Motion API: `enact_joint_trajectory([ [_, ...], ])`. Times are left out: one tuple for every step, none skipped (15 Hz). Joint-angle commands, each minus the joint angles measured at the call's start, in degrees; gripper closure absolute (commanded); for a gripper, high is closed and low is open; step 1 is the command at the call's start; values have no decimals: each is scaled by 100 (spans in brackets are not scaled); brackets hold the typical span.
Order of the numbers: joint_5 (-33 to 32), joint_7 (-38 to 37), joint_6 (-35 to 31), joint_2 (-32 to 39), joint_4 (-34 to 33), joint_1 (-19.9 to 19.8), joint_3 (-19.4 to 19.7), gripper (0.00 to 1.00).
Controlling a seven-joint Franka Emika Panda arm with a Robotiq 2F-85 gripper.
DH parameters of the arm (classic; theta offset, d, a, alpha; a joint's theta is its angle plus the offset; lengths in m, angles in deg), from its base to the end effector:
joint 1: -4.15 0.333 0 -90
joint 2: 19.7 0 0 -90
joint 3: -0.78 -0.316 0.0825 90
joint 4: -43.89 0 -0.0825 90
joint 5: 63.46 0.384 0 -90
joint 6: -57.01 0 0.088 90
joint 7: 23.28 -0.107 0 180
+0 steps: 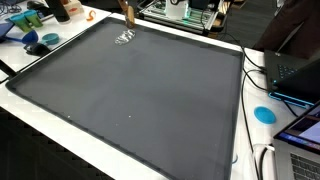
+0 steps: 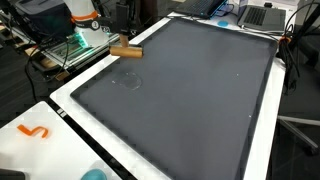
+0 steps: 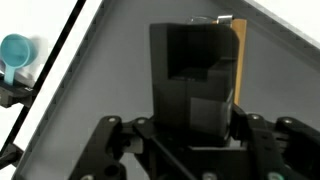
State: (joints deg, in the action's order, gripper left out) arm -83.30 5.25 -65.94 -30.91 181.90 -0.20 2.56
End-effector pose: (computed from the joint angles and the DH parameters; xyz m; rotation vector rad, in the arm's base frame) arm 0.4544 -0.0631 0.3842 2.7634 0.8414 -0.2116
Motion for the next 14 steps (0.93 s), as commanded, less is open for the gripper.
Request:
enact_joint_trajectory([
  [-785,-798,11,-243,339,201,-256,75],
  [-973,-1012,26,-247,382,247,-341,75],
  [-1106,-1165,58,-245,414,298,-406,75],
  [-1262,-1355,74,-243,448,340,-476,75],
  [-1377,-1495,95,-241,475,386,-542,75],
  [-1485,-1636,119,-238,502,428,-603,75],
  [-1595,-1782,152,-229,528,473,-660,75],
  [-1646,-1902,217,-213,540,521,-709,75],
  [-1741,-2032,265,-203,557,562,-766,75],
  [-1820,-2176,336,-191,572,605,-820,75],
  [-1852,-2238,378,-182,593,653,-853,75],
  [-1907,-2355,459,-167,602,689,-898,75],
  [-1950,-2446,500,-152,609,724,-929,75],
  [-1934,-2461,573,-128,605,767,-949,75],
])
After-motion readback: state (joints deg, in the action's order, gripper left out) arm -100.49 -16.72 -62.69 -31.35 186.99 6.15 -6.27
